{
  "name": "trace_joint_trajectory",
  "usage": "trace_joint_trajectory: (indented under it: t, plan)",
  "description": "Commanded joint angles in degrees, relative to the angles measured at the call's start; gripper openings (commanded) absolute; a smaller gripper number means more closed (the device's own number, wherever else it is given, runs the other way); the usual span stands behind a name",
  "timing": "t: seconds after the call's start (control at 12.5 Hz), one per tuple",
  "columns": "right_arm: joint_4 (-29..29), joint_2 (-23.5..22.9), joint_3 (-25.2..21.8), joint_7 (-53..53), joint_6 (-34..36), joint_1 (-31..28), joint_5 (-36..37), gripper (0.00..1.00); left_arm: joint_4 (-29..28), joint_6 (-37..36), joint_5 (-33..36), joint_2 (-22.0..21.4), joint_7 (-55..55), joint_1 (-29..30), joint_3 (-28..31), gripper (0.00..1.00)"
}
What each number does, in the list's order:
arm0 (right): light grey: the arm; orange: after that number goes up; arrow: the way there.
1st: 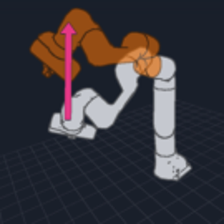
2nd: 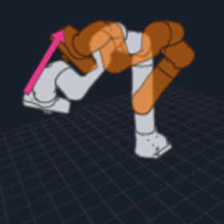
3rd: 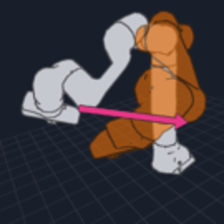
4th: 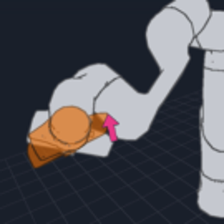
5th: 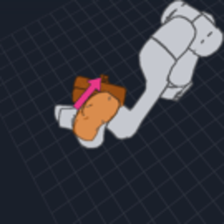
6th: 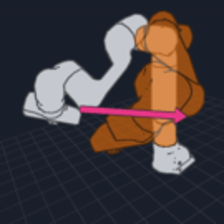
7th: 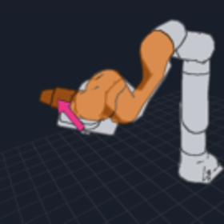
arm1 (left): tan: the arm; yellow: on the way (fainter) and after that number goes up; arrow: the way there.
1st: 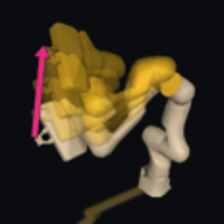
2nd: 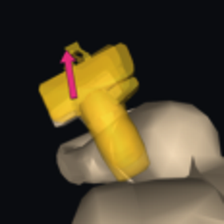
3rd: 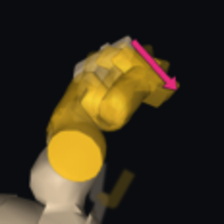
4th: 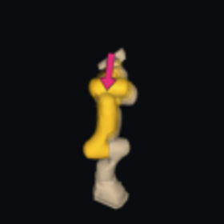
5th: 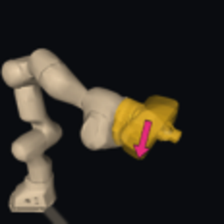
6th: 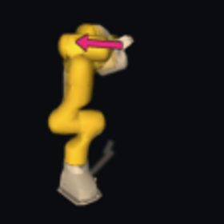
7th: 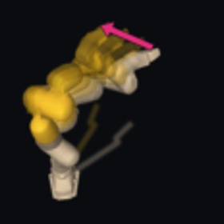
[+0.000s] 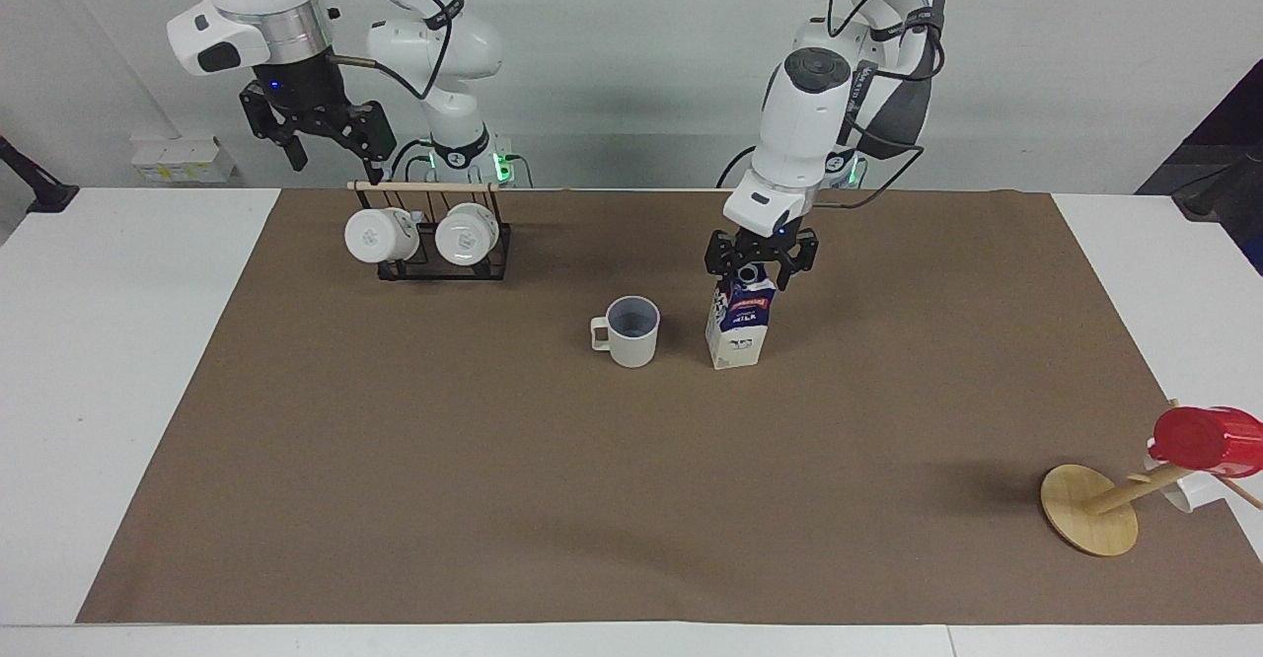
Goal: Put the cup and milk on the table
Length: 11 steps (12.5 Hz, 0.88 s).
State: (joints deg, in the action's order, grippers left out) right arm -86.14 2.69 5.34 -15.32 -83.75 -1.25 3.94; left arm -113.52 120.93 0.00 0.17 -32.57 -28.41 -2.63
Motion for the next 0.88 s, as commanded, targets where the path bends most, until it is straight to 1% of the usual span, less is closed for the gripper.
trace_joint_trajectory:
  t: [0.0,0.16,0.24,0.32,0.72,0.8]
  plan:
    - [0.71,-0.23,0.11,1.52,0.61,-0.77,-1.04,1.00,7.32,-11.73,1.41,-1.75,-0.04,-0.42,1.49,1.00]
    - [0.71,-0.23,0.11,1.52,0.61,-0.77,-1.04,1.00,10.50,-16.67,1.32,-2.62,3.98,2.11,1.58,1.00]
    - [0.71,-0.23,0.11,1.52,0.61,-0.77,-1.04,1.00,10.60,-18.00,1.14,-3.59,6.79,3.35,1.66,1.00]
    - [0.71,-0.23,0.11,1.52,0.61,-0.77,-1.04,1.00,10.60,-18.80,0.97,-4.73,9.95,5.80,1.67,1.00]
    - [0.71,-0.23,0.20,1.70,0.52,-0.77,-1.04,1.00,10.60,-24.24,0.00,-6.41,27.96,17.84,1.84,1.00]
    - [0.71,-0.23,0.20,1.70,0.43,-0.77,-1.13,1.00,10.60,-24.86,-0.26,-7.10,30.17,19.86,1.84,1.00]
